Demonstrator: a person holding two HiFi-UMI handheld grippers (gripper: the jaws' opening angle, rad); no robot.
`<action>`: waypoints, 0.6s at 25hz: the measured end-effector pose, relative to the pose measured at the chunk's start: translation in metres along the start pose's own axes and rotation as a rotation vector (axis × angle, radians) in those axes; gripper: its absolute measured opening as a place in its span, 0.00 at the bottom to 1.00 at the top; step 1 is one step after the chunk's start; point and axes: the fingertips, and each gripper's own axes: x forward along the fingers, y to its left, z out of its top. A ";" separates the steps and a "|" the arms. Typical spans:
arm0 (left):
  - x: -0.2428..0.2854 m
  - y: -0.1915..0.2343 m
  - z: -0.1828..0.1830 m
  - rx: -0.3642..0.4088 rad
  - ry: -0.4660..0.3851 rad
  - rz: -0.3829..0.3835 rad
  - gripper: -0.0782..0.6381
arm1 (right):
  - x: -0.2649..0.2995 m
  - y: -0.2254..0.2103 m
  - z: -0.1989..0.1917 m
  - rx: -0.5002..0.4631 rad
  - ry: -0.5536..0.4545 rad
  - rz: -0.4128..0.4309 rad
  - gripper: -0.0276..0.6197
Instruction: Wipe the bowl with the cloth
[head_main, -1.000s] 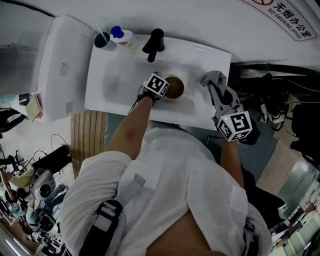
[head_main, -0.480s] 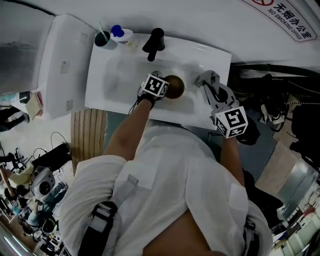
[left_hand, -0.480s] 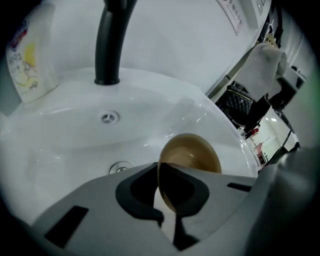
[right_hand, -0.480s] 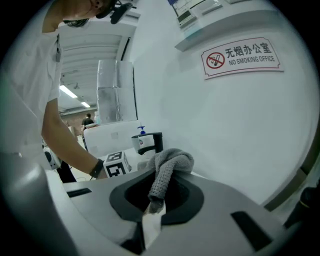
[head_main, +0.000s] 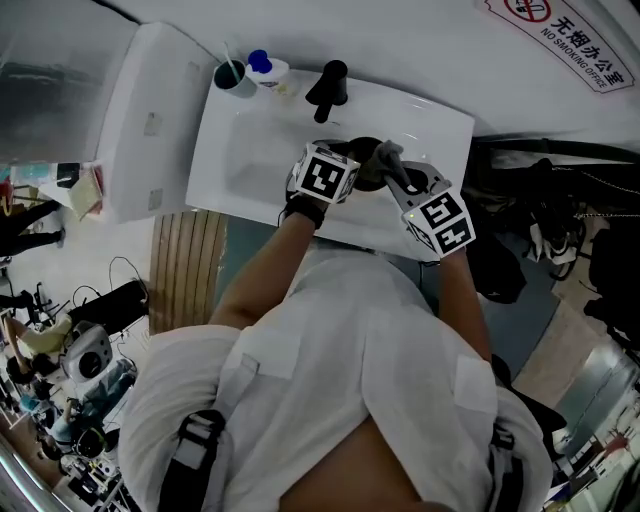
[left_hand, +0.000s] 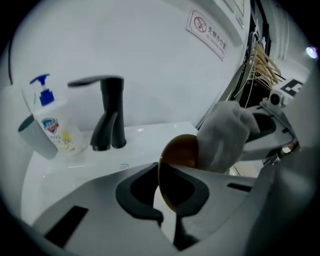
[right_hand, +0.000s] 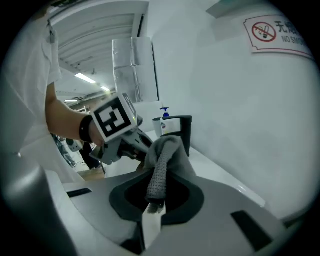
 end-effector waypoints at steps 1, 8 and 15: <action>-0.006 -0.003 0.007 0.001 -0.020 0.005 0.13 | 0.003 0.001 0.001 0.003 0.015 -0.003 0.10; -0.039 -0.002 0.030 0.126 -0.058 0.105 0.13 | -0.017 -0.011 0.036 0.008 -0.055 -0.109 0.10; -0.041 0.001 0.027 0.123 -0.028 0.105 0.13 | -0.046 -0.058 0.034 -0.304 0.185 -0.446 0.10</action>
